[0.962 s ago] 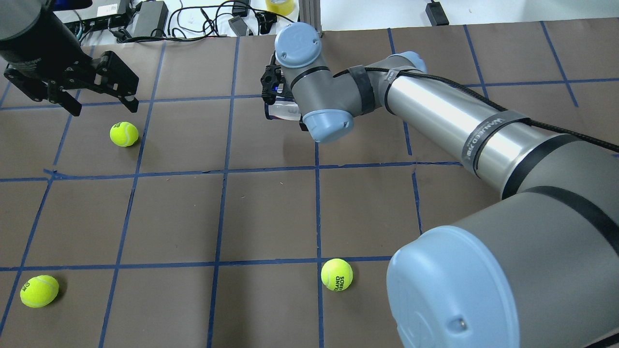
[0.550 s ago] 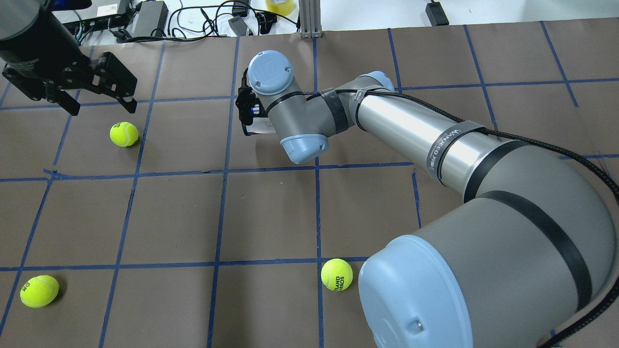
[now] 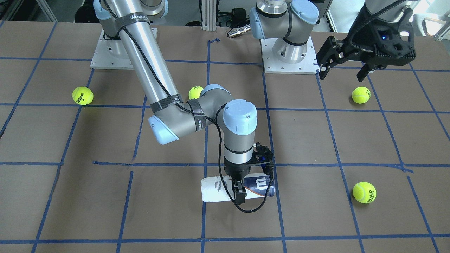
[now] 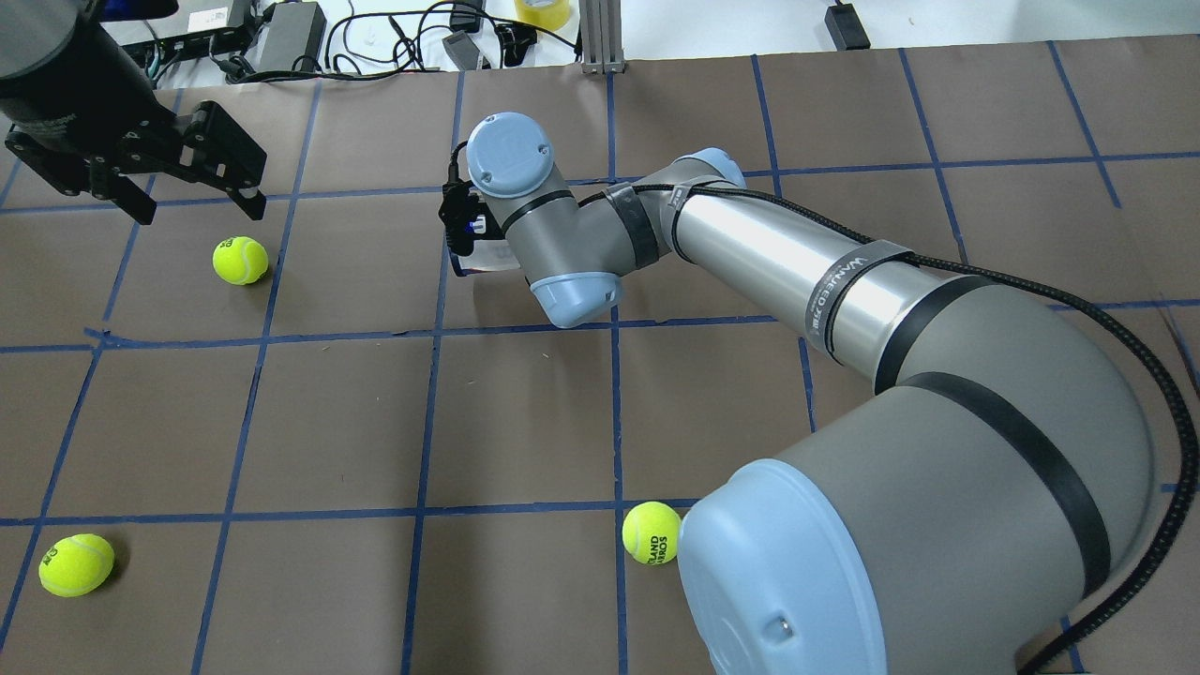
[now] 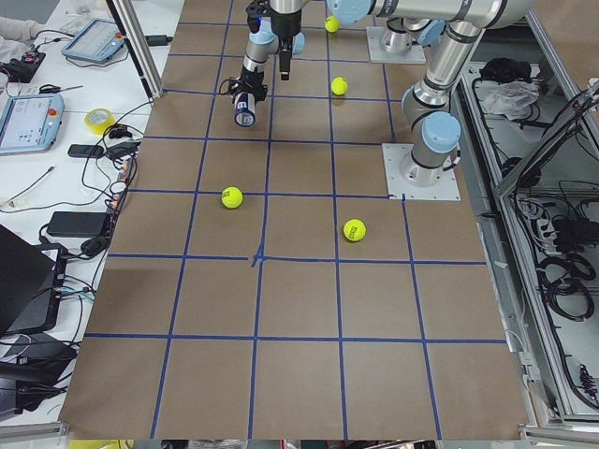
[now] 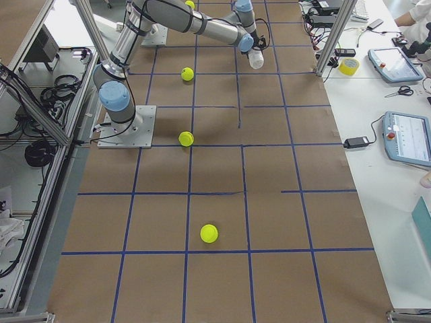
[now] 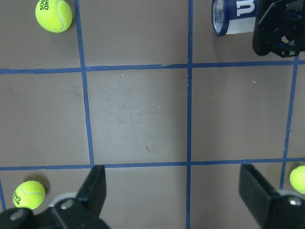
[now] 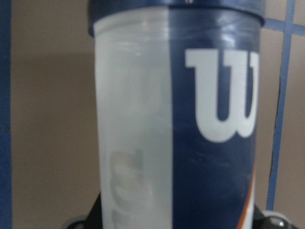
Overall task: Lift up tennis ball bucket
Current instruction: 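Lower the can onto the table on its side and open the right gripper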
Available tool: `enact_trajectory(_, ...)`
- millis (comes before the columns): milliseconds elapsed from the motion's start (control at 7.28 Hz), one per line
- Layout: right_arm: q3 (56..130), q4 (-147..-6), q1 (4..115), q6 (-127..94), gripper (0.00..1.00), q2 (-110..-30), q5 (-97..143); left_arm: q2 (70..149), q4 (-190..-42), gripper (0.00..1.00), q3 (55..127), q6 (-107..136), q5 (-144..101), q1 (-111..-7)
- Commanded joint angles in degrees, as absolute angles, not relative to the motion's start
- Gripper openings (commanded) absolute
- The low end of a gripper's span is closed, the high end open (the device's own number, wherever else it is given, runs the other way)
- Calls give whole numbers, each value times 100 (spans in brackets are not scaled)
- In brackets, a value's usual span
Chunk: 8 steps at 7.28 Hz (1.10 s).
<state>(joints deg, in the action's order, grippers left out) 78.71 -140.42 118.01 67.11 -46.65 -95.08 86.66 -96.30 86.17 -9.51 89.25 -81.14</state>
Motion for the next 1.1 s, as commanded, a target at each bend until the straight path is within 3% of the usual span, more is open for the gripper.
enact_trajectory(0,7875,-14028,11804,6566,88,-4641,-9404,8666,-9633,100,8622,-958,8877,-8112)
enact_trajectory(137,7875,-14036,11804,6574,100,-4580,-9352,8675,-9633,100,8622,-949,8868,-8121)
enact_trajectory(687,7953,-13931,11585,6575,100,-5621,-9378,8675,-9624,100,8683,-958,8851,-8112)
enact_trajectory(962,8007,-12899,10972,6304,100,-6429,-9387,8675,-9615,100,8666,-975,8946,-8112)
